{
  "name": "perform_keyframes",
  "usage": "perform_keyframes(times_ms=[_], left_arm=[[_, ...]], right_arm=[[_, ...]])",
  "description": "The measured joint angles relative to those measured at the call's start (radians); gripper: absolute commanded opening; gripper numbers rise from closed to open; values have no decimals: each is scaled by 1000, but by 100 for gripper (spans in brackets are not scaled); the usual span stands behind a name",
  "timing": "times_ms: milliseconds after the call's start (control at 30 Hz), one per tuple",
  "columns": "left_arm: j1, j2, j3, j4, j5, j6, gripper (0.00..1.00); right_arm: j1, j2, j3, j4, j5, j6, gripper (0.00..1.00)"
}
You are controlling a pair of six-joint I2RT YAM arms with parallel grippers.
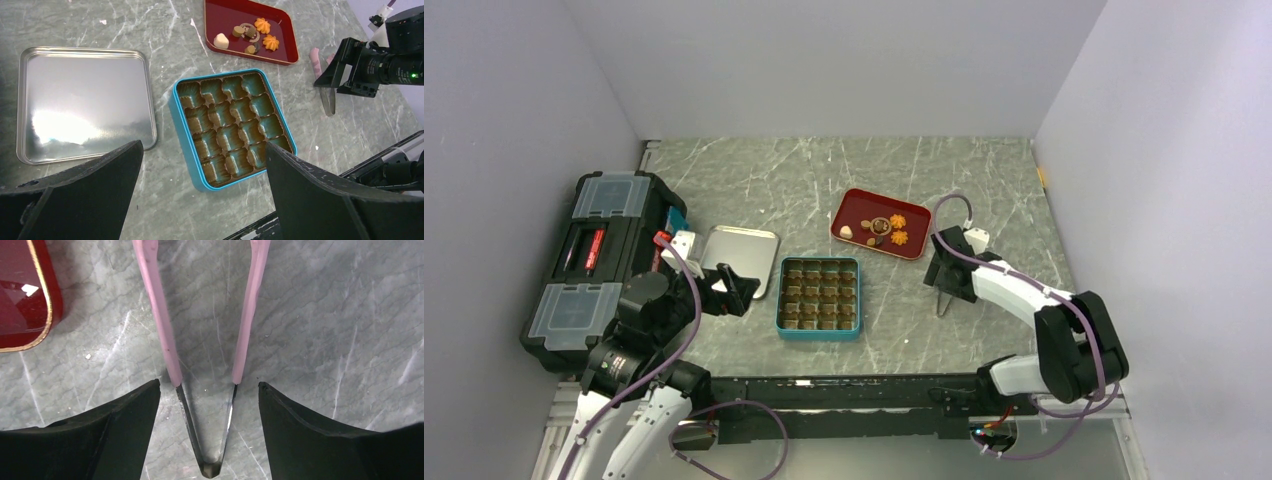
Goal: Pack the cookies
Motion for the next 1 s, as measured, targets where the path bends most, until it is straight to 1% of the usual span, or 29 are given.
perform_keyframes(times_ms=[300,333,700,867,1000], left_arm=[[0,0,0,0,0,0,99],[0,0,0,0,0,0,99],[0,0,0,0,0,0,99],[0,0,0,0,0,0,99],[0,0,0,0,0,0,99]], right_arm=[[14,31,0,0,0,14,57],[15,34,0,0,0,15,54],[27,45,4,16,2,18,28],[28,45,5,14,2,17,25],[33,39,8,-2,1,15,24]])
